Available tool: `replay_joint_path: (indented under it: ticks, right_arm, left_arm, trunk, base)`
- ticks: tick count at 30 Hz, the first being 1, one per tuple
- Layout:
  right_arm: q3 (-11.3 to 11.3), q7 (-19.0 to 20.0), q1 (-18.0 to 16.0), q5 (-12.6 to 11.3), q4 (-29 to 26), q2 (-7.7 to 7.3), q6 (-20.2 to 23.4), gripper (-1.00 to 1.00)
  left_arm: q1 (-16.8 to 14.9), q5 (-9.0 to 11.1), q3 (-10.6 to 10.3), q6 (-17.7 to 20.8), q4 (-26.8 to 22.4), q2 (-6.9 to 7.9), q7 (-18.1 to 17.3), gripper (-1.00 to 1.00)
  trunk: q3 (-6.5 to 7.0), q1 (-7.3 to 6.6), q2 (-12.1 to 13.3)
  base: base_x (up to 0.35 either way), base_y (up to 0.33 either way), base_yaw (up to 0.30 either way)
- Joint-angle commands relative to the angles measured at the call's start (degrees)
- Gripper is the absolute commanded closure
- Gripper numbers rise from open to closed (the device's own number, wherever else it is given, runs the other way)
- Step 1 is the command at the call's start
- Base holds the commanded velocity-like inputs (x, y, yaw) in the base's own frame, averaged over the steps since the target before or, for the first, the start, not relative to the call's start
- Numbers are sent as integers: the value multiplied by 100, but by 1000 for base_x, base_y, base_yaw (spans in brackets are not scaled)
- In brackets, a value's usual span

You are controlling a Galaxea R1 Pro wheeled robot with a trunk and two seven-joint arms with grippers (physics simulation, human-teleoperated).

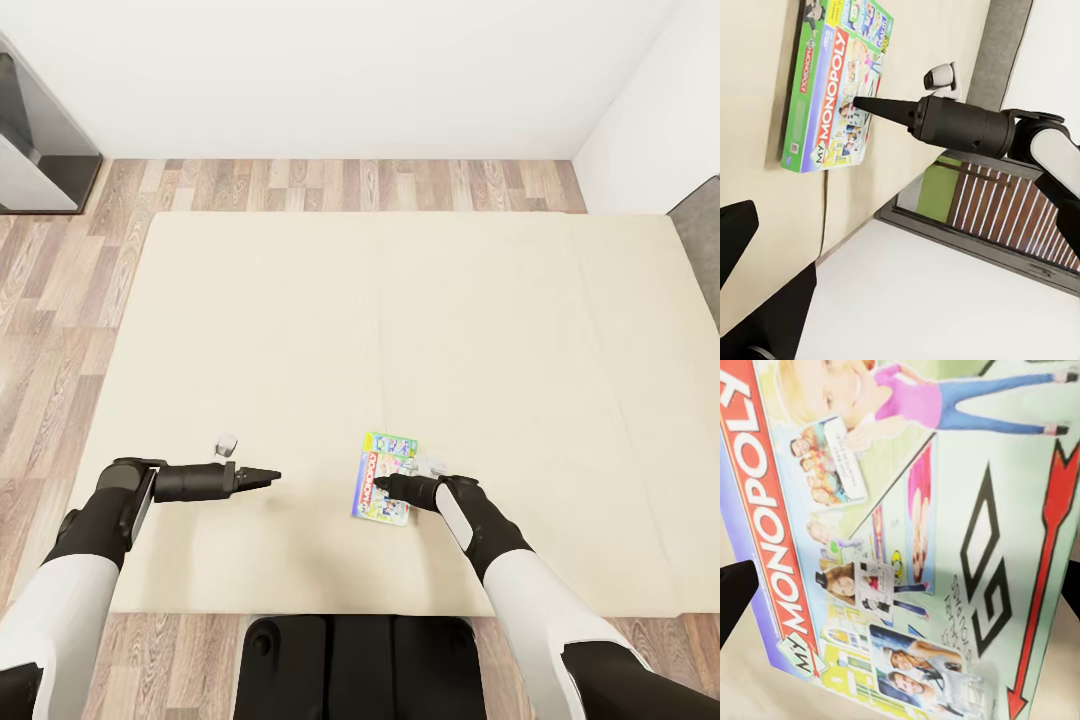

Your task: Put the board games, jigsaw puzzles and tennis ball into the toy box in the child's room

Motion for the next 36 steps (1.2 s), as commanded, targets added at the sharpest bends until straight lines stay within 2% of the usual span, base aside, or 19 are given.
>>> replay_joint_path:
  ticks: [1, 36]
  right_arm:
    - [-4, 6, -1, -10, -7, 0, 29, -100]
    - [-4, 8, -1, -10, -7, 0, 28, -100]
  left_arm:
    - [-3, -60, 15, 60, -5, -3, -50, -100]
    - [-3, -60, 23, 60, -5, -3, -55, -100]
  trunk:
    - [-6, 3, -9]
    - [-6, 3, -9]
  base:
    - [0, 6, 0]
    - [0, 87, 0]
